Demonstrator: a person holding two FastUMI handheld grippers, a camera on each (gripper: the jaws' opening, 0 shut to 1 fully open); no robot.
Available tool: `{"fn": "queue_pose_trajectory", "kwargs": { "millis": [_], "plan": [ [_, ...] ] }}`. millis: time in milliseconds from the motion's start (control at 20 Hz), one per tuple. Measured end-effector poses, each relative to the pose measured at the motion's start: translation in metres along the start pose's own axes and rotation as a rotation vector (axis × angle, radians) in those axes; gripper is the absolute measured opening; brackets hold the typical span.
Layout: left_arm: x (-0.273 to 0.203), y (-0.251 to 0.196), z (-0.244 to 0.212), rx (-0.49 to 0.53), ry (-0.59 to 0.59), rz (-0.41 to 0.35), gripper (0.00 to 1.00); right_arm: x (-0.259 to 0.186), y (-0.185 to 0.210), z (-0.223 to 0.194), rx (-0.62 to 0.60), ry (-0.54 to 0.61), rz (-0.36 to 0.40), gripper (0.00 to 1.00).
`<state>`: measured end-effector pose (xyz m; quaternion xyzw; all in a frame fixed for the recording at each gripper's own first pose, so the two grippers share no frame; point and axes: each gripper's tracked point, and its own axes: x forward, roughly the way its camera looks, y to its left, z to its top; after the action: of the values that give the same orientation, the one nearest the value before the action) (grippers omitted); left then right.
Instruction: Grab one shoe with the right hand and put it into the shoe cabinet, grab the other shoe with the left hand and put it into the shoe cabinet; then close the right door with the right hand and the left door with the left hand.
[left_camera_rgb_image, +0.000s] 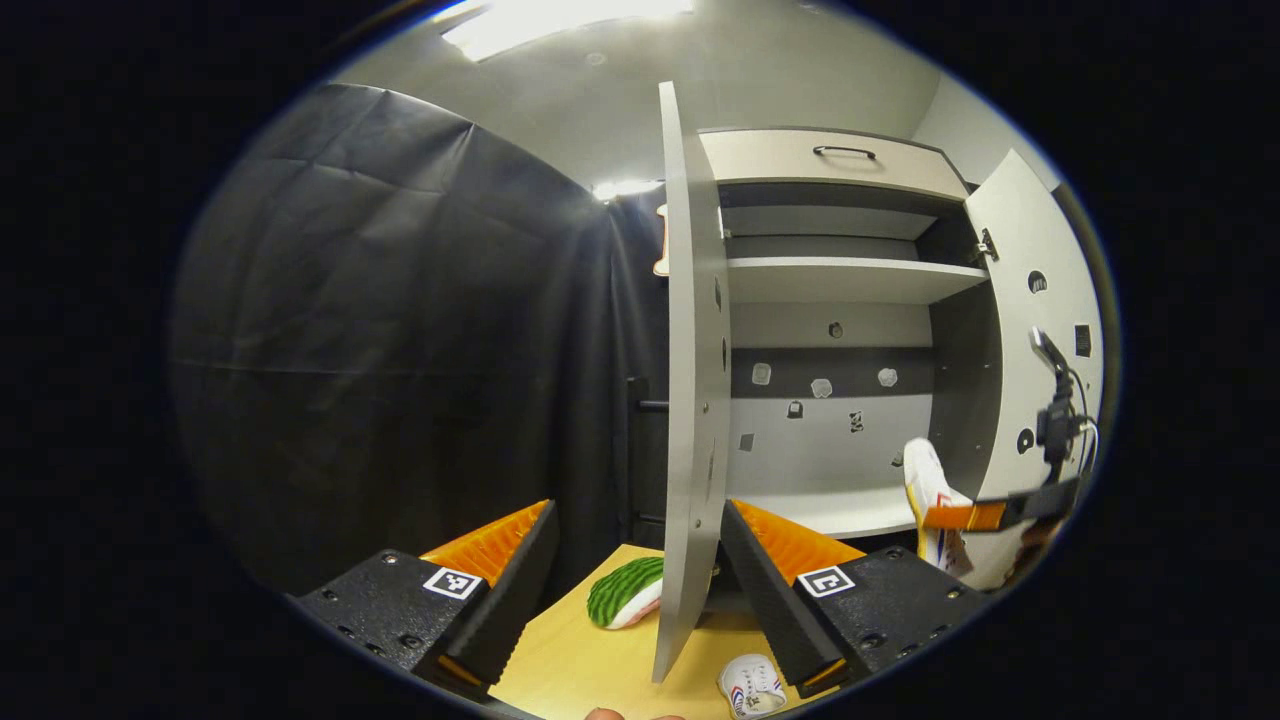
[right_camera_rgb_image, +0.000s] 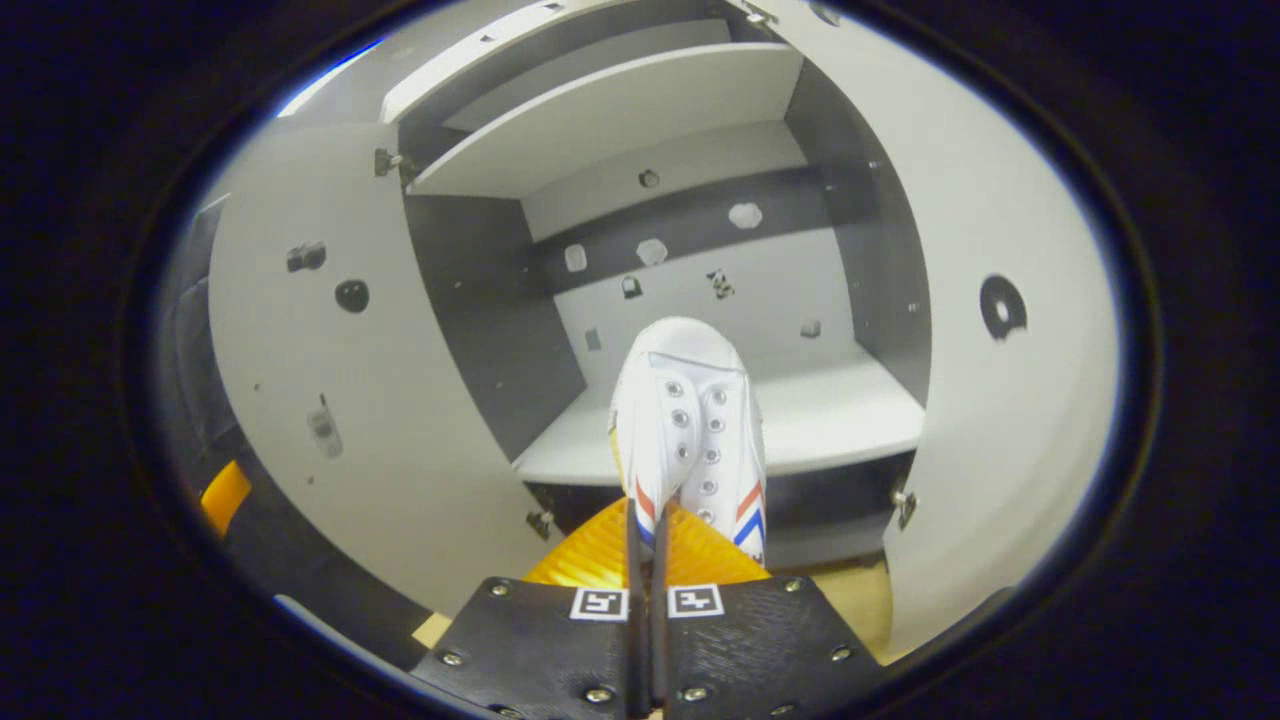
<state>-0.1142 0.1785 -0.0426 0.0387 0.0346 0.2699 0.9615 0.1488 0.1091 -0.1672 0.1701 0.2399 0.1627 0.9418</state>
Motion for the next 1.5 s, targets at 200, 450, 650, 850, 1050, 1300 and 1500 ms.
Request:
{"fn": "queue_pose_trajectory", "kwargs": {
  "millis": [200,450,650,850,1050,1300,1500],
  "plan": [
    [-0.003,0.007,-0.007,0.005,0.016,0.019,0.99,0.069,-0.039,0.048,-0.034,-0.073,-0.100,0.00],
    [-0.007,0.018,-0.016,0.013,0.044,0.064,0.99,0.137,-0.092,0.059,-0.067,-0.026,-0.252,0.00],
    [-0.007,0.023,-0.025,0.015,0.074,0.096,0.99,0.148,-0.098,0.048,-0.011,0.033,-0.284,0.00],
    [-0.006,0.023,-0.025,0.039,0.079,0.115,0.99,0.157,-0.106,0.034,0.050,0.088,-0.301,0.00],
    [-0.008,0.014,-0.031,0.053,0.096,0.106,0.99,0.155,-0.109,0.027,0.054,0.119,-0.312,0.11],
    [-0.013,-0.003,-0.041,0.037,0.120,0.056,0.99,0.145,-0.103,0.035,-0.003,0.075,-0.308,0.17],
    [-0.016,-0.021,-0.049,0.019,0.140,-0.013,0.99,0.111,-0.081,0.054,-0.061,0.008,-0.277,0.17]
  ]
}}
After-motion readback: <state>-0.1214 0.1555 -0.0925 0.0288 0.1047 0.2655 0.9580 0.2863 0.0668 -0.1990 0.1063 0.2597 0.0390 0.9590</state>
